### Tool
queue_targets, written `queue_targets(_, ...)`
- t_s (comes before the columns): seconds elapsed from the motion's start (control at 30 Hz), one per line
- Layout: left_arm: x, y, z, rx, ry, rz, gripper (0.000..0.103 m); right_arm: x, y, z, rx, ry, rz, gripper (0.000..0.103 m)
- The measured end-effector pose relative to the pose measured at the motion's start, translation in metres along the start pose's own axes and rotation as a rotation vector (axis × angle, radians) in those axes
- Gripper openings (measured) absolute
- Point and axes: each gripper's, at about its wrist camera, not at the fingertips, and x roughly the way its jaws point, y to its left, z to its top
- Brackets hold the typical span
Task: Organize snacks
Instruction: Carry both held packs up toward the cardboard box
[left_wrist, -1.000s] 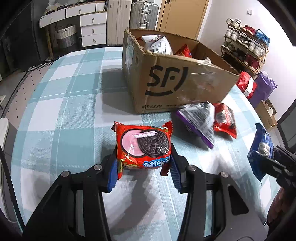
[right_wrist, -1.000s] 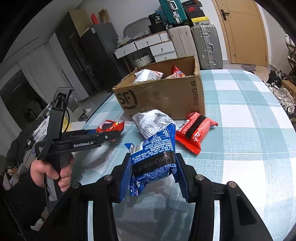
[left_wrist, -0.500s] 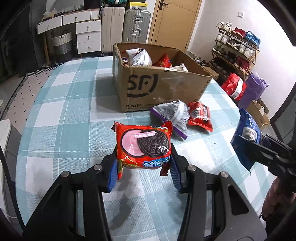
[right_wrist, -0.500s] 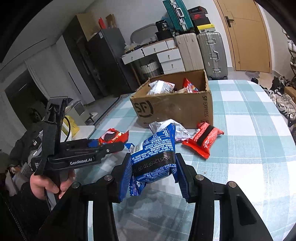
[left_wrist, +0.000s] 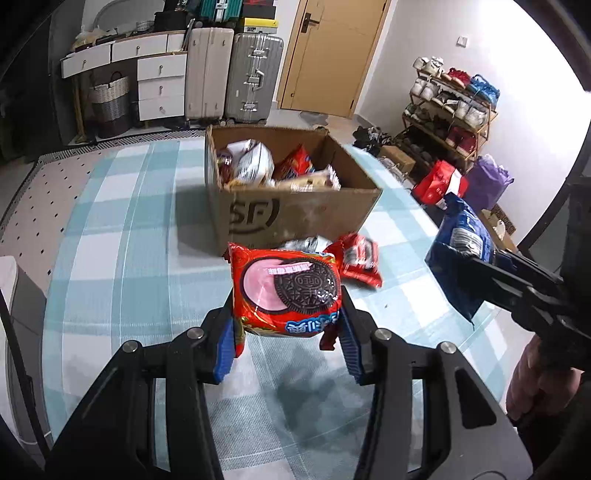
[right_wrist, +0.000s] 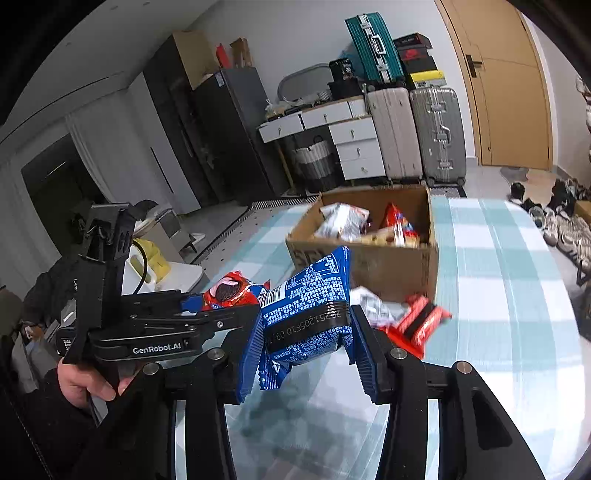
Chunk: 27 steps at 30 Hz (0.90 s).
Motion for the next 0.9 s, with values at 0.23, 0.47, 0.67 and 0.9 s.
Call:
queue_targets(0.23,-0.007,-0.003,0.031,0.011,-0.009,-0.006,0.044,-0.004,0.001,0.034,-0.021,-0.023,0.016,0.046)
queue_targets(0.47,-0.005,-0.006,0.068,0.022,-0.023,-0.012,0.044,0.007,-0.001,0.065,-0.036,-0.011,-0.003,0.046)
queue_targets(0.67,0.004,-0.010,0.100,0.026,-0.025,-0.018,0.044,0.018,-0.007,0.090,-0.051,-0.008,-0.013,0.046)
queue_targets(0.9,0.022,-0.016,0.133,0.055,-0.018,-0.013,0.044,0.034,-0.018,0.117,-0.049,-0.006,-0.017,0.046)
